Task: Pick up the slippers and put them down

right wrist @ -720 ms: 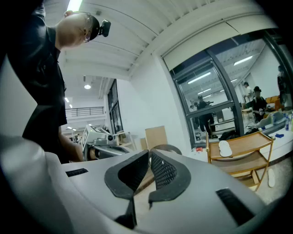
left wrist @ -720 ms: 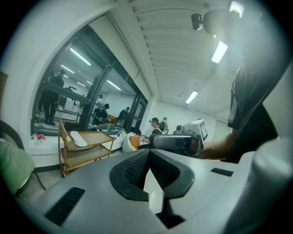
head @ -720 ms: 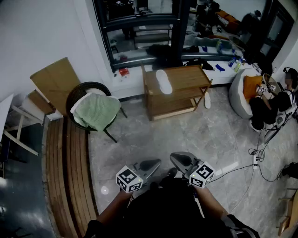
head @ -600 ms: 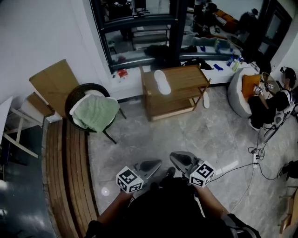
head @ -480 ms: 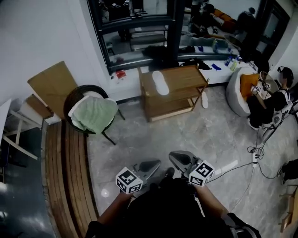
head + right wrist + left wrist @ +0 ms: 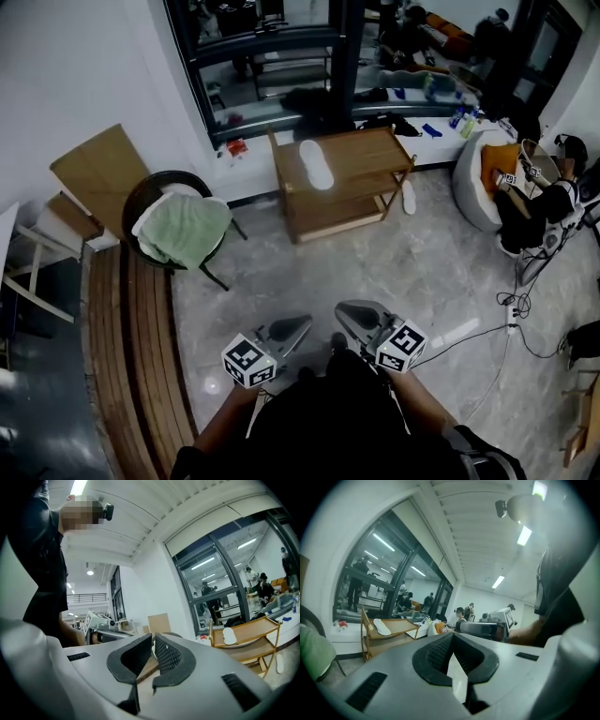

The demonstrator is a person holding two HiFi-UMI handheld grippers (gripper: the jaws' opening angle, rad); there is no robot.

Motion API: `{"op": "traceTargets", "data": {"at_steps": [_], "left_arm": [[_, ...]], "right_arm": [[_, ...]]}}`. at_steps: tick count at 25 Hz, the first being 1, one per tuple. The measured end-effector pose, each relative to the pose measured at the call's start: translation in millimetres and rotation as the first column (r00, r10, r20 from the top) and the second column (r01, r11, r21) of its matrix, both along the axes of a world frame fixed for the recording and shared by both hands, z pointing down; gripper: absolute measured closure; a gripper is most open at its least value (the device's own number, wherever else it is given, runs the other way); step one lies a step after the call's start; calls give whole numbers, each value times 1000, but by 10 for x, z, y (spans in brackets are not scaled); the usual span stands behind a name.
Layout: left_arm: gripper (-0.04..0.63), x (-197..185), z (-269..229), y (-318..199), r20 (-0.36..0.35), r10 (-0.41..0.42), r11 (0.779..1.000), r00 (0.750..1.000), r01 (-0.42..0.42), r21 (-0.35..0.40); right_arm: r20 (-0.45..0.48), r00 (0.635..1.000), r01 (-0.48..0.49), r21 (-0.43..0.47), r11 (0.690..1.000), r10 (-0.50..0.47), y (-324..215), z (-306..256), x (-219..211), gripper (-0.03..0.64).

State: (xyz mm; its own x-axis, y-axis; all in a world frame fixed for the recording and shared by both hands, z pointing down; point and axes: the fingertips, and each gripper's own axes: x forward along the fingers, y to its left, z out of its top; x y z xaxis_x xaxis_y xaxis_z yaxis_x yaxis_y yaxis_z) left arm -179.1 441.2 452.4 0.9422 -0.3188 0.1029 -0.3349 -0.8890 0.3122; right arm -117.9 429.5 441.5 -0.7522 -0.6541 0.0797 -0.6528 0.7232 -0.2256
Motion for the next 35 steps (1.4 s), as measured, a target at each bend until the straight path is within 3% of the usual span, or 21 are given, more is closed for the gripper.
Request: {"op": "traceTargets", "data": {"at_steps": [6,11,16,22,27,35], "left_arm": [[584,117,131,-184,38,-27,999,999,28,-23],[584,374,148,-559,154,-30,998,988,21,63],[584,660,-23,-908,149,-58,997,987,49,64],[584,831,-74,-1145,134,-154,987,979,147,62],[584,994,48,-1182,183,-122,992,975,119,29],[584,1088,116,-1634,171,-119,993,978,121,-3]], "right_arm": [[-6,999,47,-27,999,-47,-217,104,105,583],[2,995,96,-33,995,-96,-542,73,337,583],[15,989,147,-30,989,-147,-875,-42,608,583],[59,977,207,-59,977,-203,-1114,79,861,583],[113,974,208,-91,974,-198,-1282,176,999,583],[111,972,220,-119,968,-207,-1662,270,1081,583]]}}
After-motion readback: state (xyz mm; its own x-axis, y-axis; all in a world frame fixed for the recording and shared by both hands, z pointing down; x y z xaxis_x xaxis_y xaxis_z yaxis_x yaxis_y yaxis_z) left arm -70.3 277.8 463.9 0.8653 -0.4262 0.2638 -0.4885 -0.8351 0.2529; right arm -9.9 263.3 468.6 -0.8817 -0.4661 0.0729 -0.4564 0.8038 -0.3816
